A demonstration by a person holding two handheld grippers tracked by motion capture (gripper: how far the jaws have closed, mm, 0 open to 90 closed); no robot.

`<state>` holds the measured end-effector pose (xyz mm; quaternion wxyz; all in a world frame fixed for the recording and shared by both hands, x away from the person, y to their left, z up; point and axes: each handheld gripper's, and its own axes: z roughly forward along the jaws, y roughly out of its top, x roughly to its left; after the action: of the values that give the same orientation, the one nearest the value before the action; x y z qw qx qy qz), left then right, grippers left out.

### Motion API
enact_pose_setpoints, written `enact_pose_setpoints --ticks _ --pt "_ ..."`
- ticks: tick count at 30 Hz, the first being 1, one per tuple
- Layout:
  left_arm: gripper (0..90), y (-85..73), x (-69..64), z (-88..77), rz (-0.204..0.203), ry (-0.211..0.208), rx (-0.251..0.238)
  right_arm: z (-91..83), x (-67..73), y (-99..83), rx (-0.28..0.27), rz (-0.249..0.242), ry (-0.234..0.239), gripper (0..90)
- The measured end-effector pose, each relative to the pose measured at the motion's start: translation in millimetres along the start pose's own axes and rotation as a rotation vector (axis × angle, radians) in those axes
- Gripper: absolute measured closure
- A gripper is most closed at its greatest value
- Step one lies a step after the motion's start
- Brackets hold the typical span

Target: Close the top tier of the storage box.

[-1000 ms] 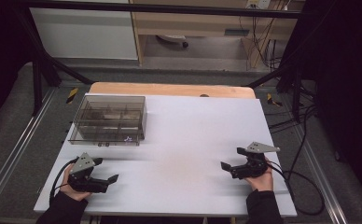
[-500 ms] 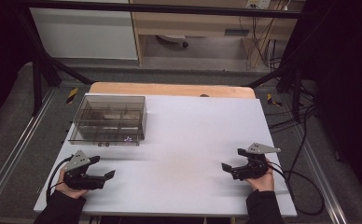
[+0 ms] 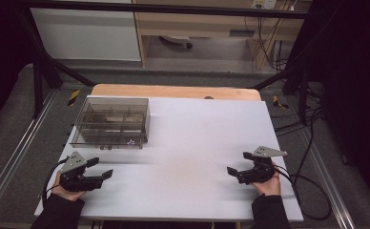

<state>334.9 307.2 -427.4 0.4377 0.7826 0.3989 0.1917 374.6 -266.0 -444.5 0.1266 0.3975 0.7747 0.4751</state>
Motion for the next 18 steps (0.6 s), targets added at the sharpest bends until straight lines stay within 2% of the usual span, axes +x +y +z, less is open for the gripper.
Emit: enact_pose_setpoints --ticks 18 --pt "41.2 3.4 5.7 -9.2 -0.012 0.039 -0.005 -0.8 0.6 -1.0 0.005 0.003 -0.006 0.1"
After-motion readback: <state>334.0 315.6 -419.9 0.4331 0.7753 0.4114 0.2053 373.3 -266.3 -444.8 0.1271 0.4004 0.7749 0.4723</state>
